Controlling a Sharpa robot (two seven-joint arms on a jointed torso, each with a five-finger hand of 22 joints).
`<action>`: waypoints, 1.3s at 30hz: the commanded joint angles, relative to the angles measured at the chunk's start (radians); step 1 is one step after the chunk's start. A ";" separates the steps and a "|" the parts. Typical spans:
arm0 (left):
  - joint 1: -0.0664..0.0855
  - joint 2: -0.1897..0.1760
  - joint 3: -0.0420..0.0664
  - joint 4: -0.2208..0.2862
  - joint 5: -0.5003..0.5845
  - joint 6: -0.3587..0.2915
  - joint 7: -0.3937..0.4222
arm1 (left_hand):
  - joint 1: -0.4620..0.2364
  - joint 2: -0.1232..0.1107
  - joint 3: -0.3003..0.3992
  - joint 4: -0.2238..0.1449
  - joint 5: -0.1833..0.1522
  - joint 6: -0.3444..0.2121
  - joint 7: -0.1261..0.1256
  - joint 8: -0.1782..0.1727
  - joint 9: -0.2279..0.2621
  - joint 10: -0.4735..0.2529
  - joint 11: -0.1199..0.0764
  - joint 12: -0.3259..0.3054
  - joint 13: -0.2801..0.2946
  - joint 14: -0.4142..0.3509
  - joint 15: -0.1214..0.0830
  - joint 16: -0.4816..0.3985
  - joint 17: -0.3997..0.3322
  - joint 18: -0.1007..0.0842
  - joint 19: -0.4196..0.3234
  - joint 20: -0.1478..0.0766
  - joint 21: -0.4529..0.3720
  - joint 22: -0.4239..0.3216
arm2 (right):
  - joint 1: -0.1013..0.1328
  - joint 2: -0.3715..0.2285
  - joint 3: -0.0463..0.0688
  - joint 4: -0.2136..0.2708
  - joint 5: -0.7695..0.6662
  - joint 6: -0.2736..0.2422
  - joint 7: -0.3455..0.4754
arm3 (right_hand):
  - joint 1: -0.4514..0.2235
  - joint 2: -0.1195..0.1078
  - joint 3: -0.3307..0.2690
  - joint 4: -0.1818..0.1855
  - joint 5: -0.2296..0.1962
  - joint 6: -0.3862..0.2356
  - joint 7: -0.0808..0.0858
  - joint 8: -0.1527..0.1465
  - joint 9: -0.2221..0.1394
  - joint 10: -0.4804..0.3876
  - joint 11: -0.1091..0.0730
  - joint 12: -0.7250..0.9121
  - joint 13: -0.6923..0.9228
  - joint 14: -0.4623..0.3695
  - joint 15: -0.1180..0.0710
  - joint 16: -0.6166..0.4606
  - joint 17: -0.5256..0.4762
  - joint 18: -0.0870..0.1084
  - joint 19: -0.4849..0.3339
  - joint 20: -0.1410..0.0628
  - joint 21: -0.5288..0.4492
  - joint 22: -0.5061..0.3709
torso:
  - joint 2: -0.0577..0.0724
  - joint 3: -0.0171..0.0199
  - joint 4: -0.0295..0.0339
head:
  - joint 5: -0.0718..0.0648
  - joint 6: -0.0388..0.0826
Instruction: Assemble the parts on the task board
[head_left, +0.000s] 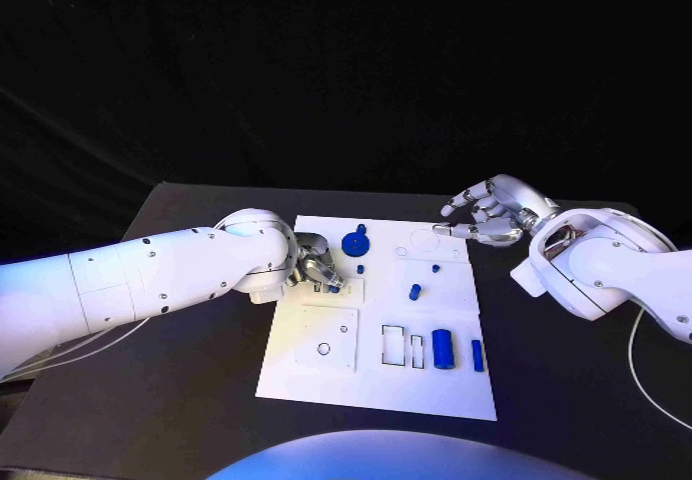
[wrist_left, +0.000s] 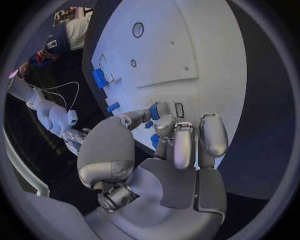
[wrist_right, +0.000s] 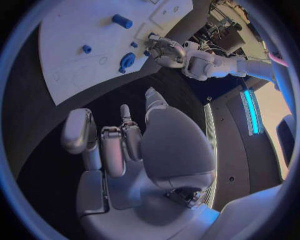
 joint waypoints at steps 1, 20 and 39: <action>-0.009 0.006 -0.007 0.001 0.007 0.038 -0.007 | -0.004 0.005 -0.009 0.001 -0.004 0.005 0.001 -0.003 -0.001 0.006 -0.001 0.004 0.002 0.048 -0.008 0.003 0.031 -0.018 0.009 0.000 -0.006 0.001 | -0.001 0.000 0.000 0.001 -0.010 0.002 0.003 | -0.008 0.004 -0.009 0.001 0.003 0.000 -0.005 0.007 0.001 -0.005 -0.005 -0.007 0.074 0.061 -0.001 -0.005 0.051 0.012 -0.001 -0.002 -0.005 -0.001 | 0.000 0.0002 0.0000 | 0.000 -0.001; -0.010 0.002 -0.007 0.001 0.001 0.045 -0.006 | 0.012 -0.013 -0.159 0.069 -0.006 0.017 0.000 -0.014 -0.005 0.010 -0.002 0.006 0.009 0.048 -0.008 0.003 0.031 -0.018 0.010 -0.001 -0.009 0.002 | -0.001 0.000 0.000 0.000 -0.010 -0.002 0.009 | -0.030 0.001 -0.026 0.002 0.003 -0.002 -0.005 0.010 0.003 -0.004 -0.005 -0.007 0.074 0.061 -0.002 -0.007 0.050 0.012 0.000 -0.003 -0.010 -0.003 | 0.000 0.0004 0.0002 | 0.000 -0.004; -0.006 -0.019 0.010 0.027 -0.007 0.035 -0.004 | 0.029 -0.017 -0.243 0.122 -0.047 0.023 -0.002 -0.019 -0.006 0.014 -0.003 0.010 0.017 0.048 -0.009 0.003 0.031 -0.018 0.011 -0.002 -0.010 0.003 | -0.001 -0.004 0.000 0.001 -0.010 -0.011 0.011 | -0.036 0.002 -0.030 0.002 0.004 -0.003 -0.005 0.010 0.003 -0.005 -0.005 -0.008 0.073 0.061 -0.002 -0.007 0.048 0.013 -0.001 -0.003 -0.013 -0.005 | -0.001 0.0002 0.0006 | 0.001 -0.002</action>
